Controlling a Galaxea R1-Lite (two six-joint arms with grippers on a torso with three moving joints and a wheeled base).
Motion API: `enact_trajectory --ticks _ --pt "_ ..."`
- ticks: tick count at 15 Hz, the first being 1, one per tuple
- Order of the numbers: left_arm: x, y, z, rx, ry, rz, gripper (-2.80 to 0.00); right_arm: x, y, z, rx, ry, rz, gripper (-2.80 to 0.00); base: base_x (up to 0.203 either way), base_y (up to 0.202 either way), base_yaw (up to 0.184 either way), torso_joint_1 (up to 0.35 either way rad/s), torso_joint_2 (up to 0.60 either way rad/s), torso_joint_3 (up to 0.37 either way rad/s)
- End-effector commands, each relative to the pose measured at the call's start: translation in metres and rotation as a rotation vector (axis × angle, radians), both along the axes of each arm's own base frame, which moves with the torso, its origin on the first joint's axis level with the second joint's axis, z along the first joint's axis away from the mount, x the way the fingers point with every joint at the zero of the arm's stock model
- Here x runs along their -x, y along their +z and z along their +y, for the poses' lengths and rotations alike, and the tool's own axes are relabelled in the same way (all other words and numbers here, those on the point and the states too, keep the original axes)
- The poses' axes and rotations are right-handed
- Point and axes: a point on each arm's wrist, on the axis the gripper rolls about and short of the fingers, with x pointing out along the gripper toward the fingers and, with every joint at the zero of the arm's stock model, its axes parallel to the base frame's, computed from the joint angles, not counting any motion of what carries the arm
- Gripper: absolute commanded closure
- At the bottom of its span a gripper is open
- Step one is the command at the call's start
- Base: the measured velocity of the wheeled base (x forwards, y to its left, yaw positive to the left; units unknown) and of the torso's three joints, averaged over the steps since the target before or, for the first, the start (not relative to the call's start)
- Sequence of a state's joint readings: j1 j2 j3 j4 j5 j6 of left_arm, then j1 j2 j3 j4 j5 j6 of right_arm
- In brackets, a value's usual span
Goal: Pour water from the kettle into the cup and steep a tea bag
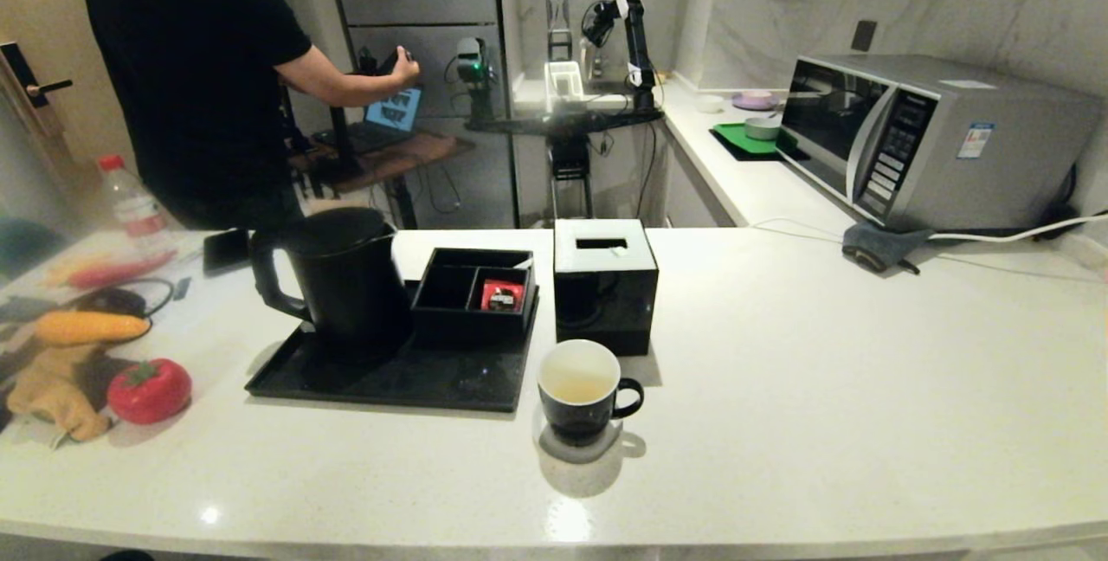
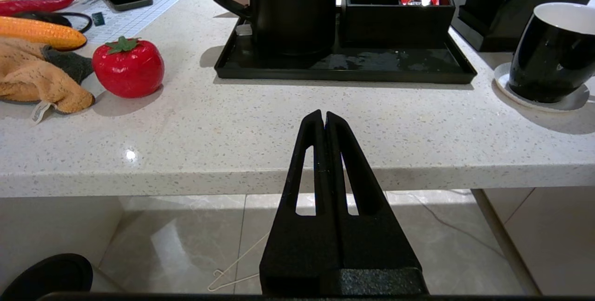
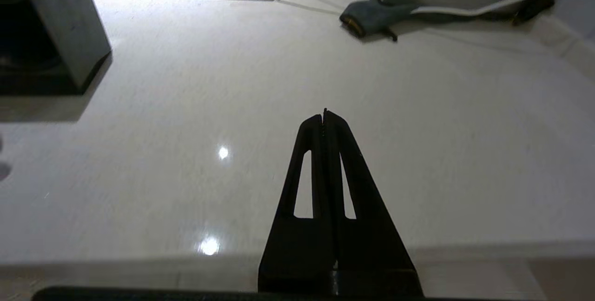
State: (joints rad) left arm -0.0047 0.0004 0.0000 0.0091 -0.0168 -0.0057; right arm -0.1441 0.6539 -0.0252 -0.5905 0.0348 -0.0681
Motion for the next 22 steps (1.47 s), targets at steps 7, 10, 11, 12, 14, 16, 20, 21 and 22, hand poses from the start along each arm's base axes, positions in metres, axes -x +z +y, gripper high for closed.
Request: enact_trajectory --ticks 7,10,11,12,14,16,20,21,22 --pt "0.000 0.000 0.000 0.000 0.000 0.000 0.00 0.045 -0.042 0.004 -0.039 -0.021 0.100 0.00 0.000 0.000 0.000 0.000 0.00 0.000" --pt "0.000 0.000 0.000 0.000 0.000 0.000 0.00 0.058 -0.051 0.005 -0.064 0.032 0.056 0.00 0.000 0.000 0.000 0.000 0.00 0.000" --pt "0.000 0.000 0.000 0.000 0.000 0.000 0.00 0.065 -0.055 0.005 -0.071 0.048 0.013 0.00 0.000 0.000 0.000 0.000 0.00 0.000" --pt "0.000 0.000 0.000 0.000 0.000 0.000 0.00 0.070 -0.058 0.006 -0.073 0.065 -0.024 0.00 0.000 0.000 0.000 0.000 0.00 0.000" --pt "0.000 0.000 0.000 0.000 0.000 0.000 0.00 0.073 -0.060 0.006 -0.073 0.085 -0.046 0.00 0.000 0.000 0.000 0.000 0.00 0.000" --pt "0.000 0.000 0.000 0.000 0.000 0.000 0.00 0.072 -0.061 0.006 -0.076 0.086 -0.048 0.00 0.000 0.000 0.000 0.000 0.00 0.000" --pt "0.000 0.000 0.000 0.000 0.000 0.000 0.00 0.072 -0.061 0.006 -0.072 0.086 -0.048 0.00 0.000 0.000 0.000 0.000 0.00 0.000" --pt "0.000 0.000 0.000 0.000 0.000 0.000 0.00 0.073 -0.061 0.006 -0.074 0.087 -0.049 0.00 0.000 0.000 0.000 0.000 0.00 0.000" --pt "0.000 0.000 0.000 0.000 0.000 0.000 0.00 0.073 -0.061 0.006 -0.079 0.089 -0.049 0.00 0.000 0.000 0.000 0.000 0.00 0.000"
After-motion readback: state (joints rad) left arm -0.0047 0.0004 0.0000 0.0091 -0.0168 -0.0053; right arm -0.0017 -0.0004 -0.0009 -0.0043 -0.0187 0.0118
